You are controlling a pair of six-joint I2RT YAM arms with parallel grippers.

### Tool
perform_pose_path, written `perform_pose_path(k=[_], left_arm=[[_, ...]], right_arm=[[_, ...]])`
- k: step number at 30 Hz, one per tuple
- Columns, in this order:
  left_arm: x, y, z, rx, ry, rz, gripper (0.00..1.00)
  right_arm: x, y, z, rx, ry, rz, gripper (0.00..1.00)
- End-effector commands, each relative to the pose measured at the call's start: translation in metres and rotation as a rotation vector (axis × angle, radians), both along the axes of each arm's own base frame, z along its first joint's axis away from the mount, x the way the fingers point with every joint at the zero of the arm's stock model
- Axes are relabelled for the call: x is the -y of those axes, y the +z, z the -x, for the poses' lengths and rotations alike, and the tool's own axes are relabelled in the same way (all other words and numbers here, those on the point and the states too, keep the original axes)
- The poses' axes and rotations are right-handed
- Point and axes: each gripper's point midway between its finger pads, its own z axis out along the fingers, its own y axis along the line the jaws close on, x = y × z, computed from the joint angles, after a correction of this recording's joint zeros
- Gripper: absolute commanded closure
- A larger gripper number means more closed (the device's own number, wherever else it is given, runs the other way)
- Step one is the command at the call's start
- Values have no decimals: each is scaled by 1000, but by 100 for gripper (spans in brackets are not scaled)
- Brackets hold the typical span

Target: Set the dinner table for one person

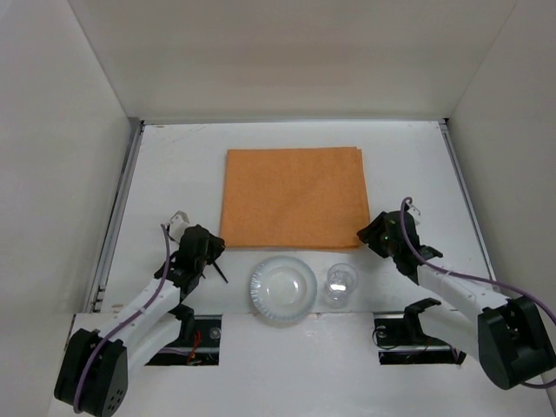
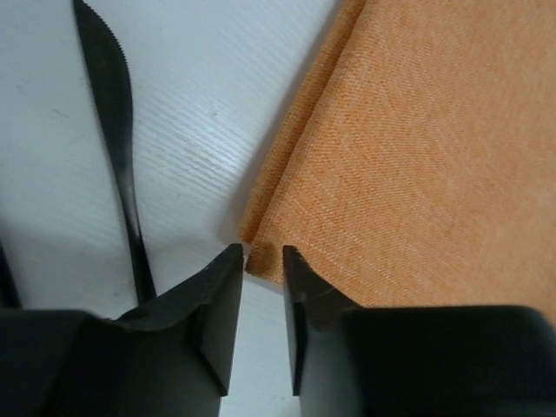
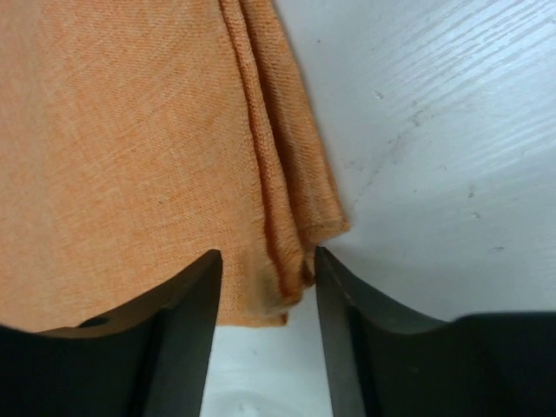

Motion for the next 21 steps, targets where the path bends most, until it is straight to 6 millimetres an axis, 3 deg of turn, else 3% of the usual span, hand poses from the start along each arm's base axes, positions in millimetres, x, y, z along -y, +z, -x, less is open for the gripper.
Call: perform_pose_path(k=[1, 3, 10, 12, 14, 17, 19, 21], left_arm=[[-7, -3, 7, -6, 20, -23, 73], [-8, 9, 4, 29, 26, -21, 65], [-4, 57, -15, 162, 14, -31, 59], [0, 70, -22, 201, 5, -40, 59], [6, 73, -27, 216, -8, -39, 58], [19, 73, -34, 227, -40, -28, 58], [30, 74, -38, 232, -63, -11, 58], [39, 77, -41, 242, -86, 4, 58]], right_arm=[[7, 31, -12, 75, -5, 46, 43], [12, 45, -11, 102, -10, 78, 40], [0, 72, 34, 119, 103, 168, 43], [-15, 77, 47, 128, 166, 173, 50], [-26, 78, 61, 106, 230, 197, 65], [-29, 79, 81, 54, 288, 271, 76], [-28, 85, 93, 28, 312, 307, 74], [-28, 93, 108, -1, 347, 337, 60]])
